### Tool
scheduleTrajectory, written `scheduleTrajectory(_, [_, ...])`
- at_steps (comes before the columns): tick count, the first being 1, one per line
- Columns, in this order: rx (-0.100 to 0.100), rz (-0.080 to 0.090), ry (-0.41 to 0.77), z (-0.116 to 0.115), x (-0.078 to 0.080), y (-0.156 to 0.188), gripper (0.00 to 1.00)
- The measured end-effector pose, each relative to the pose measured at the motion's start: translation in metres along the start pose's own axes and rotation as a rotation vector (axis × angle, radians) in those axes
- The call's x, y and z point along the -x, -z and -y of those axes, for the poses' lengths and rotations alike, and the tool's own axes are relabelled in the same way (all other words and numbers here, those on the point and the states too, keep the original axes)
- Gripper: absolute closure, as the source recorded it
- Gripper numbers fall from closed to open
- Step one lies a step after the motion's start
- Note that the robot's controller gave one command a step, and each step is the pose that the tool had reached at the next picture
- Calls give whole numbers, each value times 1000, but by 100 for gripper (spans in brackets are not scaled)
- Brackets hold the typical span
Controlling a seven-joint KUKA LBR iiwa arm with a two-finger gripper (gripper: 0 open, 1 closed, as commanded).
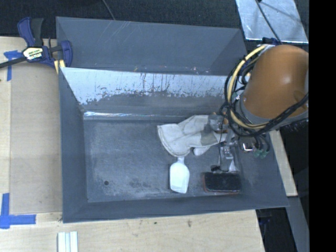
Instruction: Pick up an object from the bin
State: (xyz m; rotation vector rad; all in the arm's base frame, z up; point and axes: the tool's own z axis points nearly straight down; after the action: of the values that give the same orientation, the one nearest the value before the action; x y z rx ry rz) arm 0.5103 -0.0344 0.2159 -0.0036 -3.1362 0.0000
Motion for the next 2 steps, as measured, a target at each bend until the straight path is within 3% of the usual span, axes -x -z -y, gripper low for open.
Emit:
scheduleTrajectory(1, [-1,8,1,0,1,5,0])
scheduleTrajectory(2, [1,7,-38,-20,20,-91,100])
